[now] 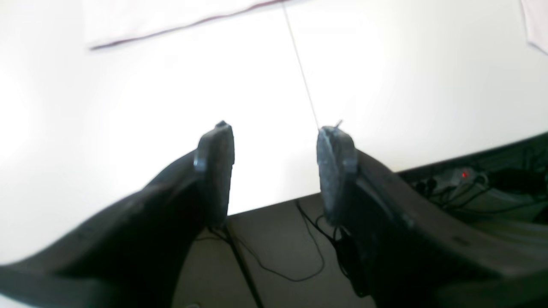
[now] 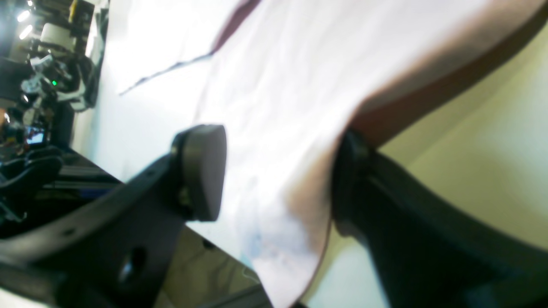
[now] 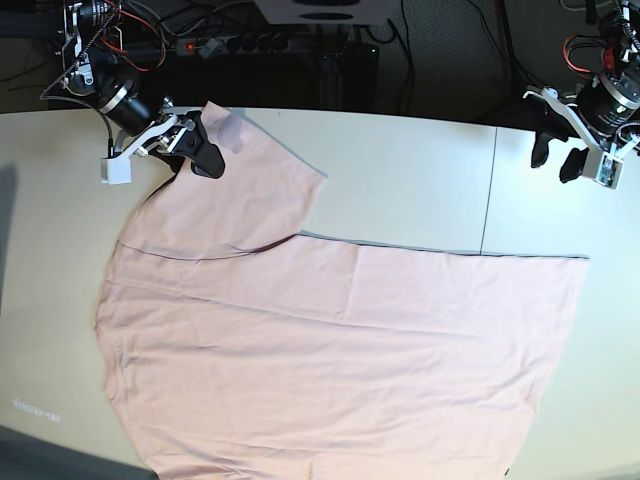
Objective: Fold the T-shirt properly
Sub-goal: 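Grasp the shirt's shoulder corner with the right gripper and hem corner with the left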
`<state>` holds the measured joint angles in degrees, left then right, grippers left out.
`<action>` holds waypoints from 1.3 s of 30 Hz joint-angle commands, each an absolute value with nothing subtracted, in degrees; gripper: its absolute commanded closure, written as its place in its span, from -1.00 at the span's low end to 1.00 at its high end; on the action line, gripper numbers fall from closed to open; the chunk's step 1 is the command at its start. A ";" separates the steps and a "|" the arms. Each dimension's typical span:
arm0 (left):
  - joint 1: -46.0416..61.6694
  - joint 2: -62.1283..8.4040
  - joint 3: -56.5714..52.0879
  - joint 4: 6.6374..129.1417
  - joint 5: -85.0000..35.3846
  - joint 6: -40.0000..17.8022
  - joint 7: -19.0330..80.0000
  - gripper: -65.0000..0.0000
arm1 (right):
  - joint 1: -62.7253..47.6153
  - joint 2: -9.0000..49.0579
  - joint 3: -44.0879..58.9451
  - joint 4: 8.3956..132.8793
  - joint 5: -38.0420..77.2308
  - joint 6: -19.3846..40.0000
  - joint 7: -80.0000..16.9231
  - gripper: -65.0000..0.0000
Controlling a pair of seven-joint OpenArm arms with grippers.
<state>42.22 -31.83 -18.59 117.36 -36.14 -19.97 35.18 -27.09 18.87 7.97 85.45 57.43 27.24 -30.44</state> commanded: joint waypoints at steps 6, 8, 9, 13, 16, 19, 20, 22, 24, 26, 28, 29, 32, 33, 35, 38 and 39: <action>33.30 -35.53 -19.09 108.84 -39.55 -20.14 34.63 -0.04 | -27.27 18.37 7.57 84.90 53.41 29.41 -34.09 -0.15; 29.23 -36.58 -19.09 104.71 -40.95 -21.37 35.31 -0.04 | -26.65 18.39 7.57 84.90 52.34 29.41 -33.19 -0.14; 27.20 -37.17 -19.07 102.83 -41.71 -21.78 35.86 -0.04 | -26.30 18.39 7.57 84.90 51.44 29.39 -32.49 -0.12; 20.08 -39.92 -18.46 97.41 -42.83 -22.15 36.51 -0.04 | -24.77 18.39 7.57 84.90 48.23 29.39 -29.19 0.69; 15.33 -41.74 -17.65 93.34 -42.87 -22.15 36.56 -0.04 | -23.75 18.39 7.60 84.90 45.15 29.41 -29.10 1.00; 9.32 -42.85 -15.22 86.56 -44.16 -23.16 37.19 -0.04 | -23.00 18.44 7.60 84.93 40.47 29.43 -28.84 1.00; 6.92 -42.92 -14.06 83.66 -44.73 -24.14 37.60 -0.04 | -22.98 18.44 7.60 84.95 39.29 29.43 -28.62 1.00; 1.65 -42.85 -11.29 77.03 -45.60 -25.15 38.02 -0.04 | -23.03 18.41 7.60 84.97 37.87 29.41 -28.45 1.00; -4.16 -42.87 -8.25 69.73 -45.69 -26.50 38.13 -0.04 | -23.05 18.44 7.60 84.97 37.65 29.43 -28.47 1.00; -10.07 -42.87 -5.96 62.39 -46.65 -27.97 39.20 -0.04 | -23.05 18.44 7.60 84.97 37.67 29.41 -28.49 1.00; -15.53 -42.87 -4.62 55.16 -49.41 -30.15 41.30 -0.04 | -23.09 18.44 7.60 84.97 37.69 29.41 -28.53 1.00; -18.00 -42.85 -4.23 51.62 -50.76 -31.55 42.41 -0.04 | -23.20 18.44 7.60 84.97 37.71 29.43 -28.56 1.00; -24.32 -42.85 -2.74 42.11 -52.93 -34.15 44.25 -0.04 | -23.31 18.44 7.60 84.99 38.00 29.41 -29.15 1.00; -26.00 -42.85 -1.96 39.53 -52.86 -34.24 44.53 -0.04 | -23.35 18.44 7.60 85.06 37.98 29.43 -29.15 1.00; -28.77 -42.83 0.14 35.33 -52.42 -35.48 45.17 -0.04 | -23.35 18.61 7.60 85.10 38.02 29.43 -29.15 1.00; -30.63 -42.54 4.29 32.16 -52.58 -35.44 45.93 -0.04 | -23.35 19.22 7.60 85.12 39.24 29.41 -29.15 1.00; -30.63 -42.50 5.58 32.03 -53.10 -35.42 46.24 -0.04 | -23.33 19.22 7.60 85.14 39.46 29.41 -29.15 1.00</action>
